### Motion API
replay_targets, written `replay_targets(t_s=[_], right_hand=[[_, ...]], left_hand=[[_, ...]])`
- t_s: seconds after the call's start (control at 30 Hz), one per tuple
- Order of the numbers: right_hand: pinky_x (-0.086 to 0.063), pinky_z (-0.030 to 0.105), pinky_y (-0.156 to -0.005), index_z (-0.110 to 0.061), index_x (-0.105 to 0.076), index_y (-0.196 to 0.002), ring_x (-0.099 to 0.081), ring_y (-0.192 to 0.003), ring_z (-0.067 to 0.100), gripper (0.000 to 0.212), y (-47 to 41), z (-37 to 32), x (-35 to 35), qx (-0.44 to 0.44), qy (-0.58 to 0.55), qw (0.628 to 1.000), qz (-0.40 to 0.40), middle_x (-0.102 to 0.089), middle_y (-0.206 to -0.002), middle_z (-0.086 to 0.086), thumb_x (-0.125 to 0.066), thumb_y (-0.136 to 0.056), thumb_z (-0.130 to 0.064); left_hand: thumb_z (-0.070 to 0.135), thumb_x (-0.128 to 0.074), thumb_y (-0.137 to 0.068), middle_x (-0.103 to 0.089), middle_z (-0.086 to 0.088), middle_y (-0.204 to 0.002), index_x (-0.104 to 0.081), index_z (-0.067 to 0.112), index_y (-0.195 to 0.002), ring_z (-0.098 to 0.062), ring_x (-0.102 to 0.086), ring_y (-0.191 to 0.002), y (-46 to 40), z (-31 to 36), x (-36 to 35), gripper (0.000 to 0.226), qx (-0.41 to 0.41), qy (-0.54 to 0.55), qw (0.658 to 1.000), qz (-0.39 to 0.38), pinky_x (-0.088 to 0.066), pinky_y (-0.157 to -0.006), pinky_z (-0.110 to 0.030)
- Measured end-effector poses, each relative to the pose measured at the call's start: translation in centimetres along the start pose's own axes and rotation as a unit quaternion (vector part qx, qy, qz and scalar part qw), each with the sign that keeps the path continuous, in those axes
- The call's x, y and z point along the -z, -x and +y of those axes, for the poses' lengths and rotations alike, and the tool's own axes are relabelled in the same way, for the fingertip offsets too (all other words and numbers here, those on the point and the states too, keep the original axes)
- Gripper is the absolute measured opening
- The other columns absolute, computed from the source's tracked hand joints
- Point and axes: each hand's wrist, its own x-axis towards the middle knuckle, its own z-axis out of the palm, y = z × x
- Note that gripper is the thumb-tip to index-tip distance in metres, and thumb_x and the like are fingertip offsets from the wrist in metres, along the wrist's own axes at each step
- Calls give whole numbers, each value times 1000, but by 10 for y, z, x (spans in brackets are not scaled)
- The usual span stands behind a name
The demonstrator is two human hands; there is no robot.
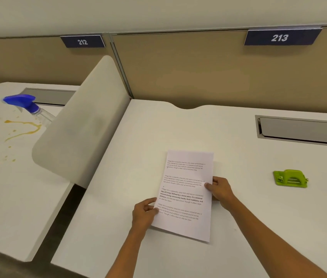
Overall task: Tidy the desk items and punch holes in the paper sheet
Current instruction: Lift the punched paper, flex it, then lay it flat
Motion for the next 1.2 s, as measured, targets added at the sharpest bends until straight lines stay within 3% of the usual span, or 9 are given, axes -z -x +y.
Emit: replay_targets(t_s=[0.43,0.7,0.9,1.07,1.2], right_hand=[[-61,52,-78,-10,-71,-99,-73,-88,31,12,-2,-1,-12,-37,-13,998,42,-76,-96,11,-66,-88,-9],[-61,49,-78,-19,-68,-83,-72,-88,29,8,5,-7,-13,-40,7,998,56,-75,-94,8,-68,-86,-11],[-60,35,-71,-15,-69,-86,-71,-87,25,6,9,-12,-11,-40,30,996,77,-75,-97,9,-71,-82,-11],[-57,46,-88,-11,-69,-84,-69,-94,30,7,12,-14,-10,-12,75,992,99,-74,-91,11,-72,-78,-12],[-57,45,-87,7,-67,-98,-67,-94,36,32,15,-16,-9,-11,115,987,114,-73,-91,20,-73,-74,-12]], left_hand=[[2,-67,-85,-78,-3,-83,-71,19,-113,-16,-70,-84,-14,-4,0,33,13,-29,999,3,-49,-75,-26],[1,-67,-84,-77,-3,-81,-71,20,-108,-16,-68,-79,-10,-5,-1,31,10,-41,999,9,-49,-69,-26],[1,-67,-83,-76,-9,-88,-71,18,-111,-24,-69,-87,-8,-3,-2,33,2,-54,999,8,-51,-72,-32],[1,-67,-83,-76,-12,-87,-71,16,-110,-20,-65,-77,-5,-1,-3,31,1,-57,998,14,-49,-69,-29],[2,-67,-83,-73,-7,-84,-72,13,-110,-21,-65,-79,-3,0,-6,29,-9,-73,997,31,-50,-74,-28]])
